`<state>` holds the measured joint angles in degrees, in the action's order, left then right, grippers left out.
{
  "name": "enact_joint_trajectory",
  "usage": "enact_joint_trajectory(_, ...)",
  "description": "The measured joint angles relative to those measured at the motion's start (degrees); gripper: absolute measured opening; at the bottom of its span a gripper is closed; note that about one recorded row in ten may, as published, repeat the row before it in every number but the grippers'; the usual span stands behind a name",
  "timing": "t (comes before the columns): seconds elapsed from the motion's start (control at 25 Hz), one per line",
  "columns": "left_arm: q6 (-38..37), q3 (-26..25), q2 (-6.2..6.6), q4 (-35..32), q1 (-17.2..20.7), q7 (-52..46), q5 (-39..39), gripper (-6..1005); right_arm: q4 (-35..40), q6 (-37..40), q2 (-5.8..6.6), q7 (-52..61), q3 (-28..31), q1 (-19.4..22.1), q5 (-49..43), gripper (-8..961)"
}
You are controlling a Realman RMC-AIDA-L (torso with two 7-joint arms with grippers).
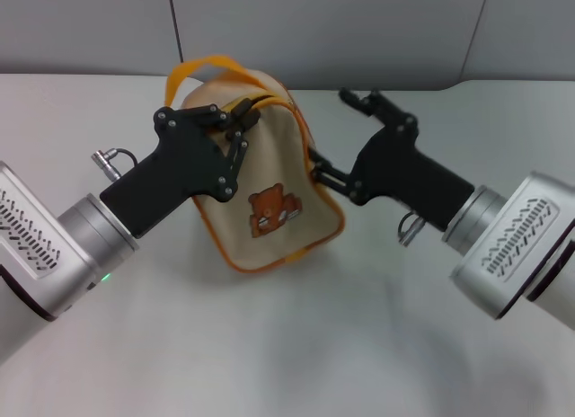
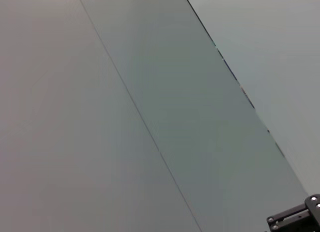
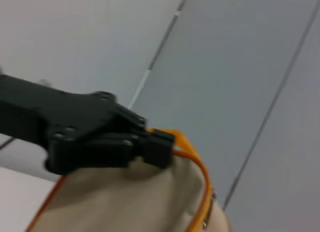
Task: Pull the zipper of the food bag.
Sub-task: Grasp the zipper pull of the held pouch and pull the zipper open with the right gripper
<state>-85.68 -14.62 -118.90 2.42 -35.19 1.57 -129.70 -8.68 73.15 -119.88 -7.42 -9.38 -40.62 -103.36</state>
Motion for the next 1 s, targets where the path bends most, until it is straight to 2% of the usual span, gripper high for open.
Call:
enact_joint_trajectory(0.24, 0.1, 0.6, -0.06, 0.3, -0.1, 0.0, 0.1, 45, -2.5, 0.3, 0.0, -5.3, 0.8, -0.6, -0.3, 754)
enact_joint_trajectory(0.48, 0.1, 1.0, -0.1, 0.4, 0.0, 0.0, 0.1, 44, -5.1, -0.1, 0.0, -9.7, 6.0, -0.9, -0.5, 753)
enact_joint_trajectory(0.6, 0.1, 1.5, -0.11, 0.5, 0.1, 0.0, 0.0, 43, -5.4, -0.6, 0.0, -9.8, 6.3, -1.4, -0.5, 753)
enact_joint_trajectory(0.84, 0.1, 1.7, -0.1, 0.5, 0.1, 0.0, 0.0, 43, -6.1, -3.0, 0.0, -9.8, 6.0, -2.3, -0.8, 600)
enact_joint_trajectory(1.0, 0.2, 1.7, -0.1, 0.4, 0.2, 0.0, -0.1, 42, -6.4, -3.1, 0.0, -11.6, 6.2, -1.9, -2.6, 420)
